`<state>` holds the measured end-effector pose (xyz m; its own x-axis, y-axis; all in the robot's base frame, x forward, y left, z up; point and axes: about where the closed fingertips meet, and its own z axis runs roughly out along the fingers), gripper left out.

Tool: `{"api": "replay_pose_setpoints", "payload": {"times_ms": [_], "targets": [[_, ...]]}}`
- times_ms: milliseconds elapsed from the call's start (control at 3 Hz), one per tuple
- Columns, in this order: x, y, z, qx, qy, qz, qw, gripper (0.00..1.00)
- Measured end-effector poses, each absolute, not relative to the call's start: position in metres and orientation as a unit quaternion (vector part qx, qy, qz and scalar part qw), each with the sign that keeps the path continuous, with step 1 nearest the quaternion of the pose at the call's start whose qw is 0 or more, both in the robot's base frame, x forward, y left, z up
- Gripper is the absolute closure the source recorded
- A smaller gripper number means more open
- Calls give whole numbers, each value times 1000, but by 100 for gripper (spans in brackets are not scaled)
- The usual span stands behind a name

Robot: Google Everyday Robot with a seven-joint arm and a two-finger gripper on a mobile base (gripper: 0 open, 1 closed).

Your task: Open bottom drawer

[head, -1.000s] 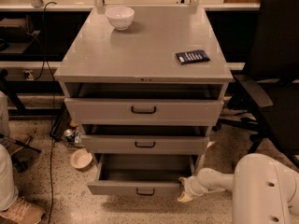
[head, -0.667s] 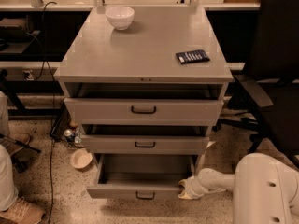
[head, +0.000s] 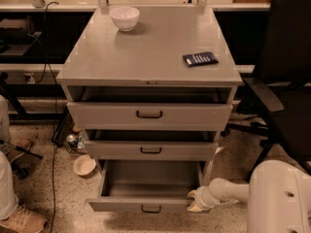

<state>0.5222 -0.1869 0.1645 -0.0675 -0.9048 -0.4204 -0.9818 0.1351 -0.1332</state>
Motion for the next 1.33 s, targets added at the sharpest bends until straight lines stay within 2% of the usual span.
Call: {"api": "replay_pose_setpoints", "payload": {"times_ms": [1333], "targets": [[478, -189, 162, -624, 738, 121, 226, 100]]}}
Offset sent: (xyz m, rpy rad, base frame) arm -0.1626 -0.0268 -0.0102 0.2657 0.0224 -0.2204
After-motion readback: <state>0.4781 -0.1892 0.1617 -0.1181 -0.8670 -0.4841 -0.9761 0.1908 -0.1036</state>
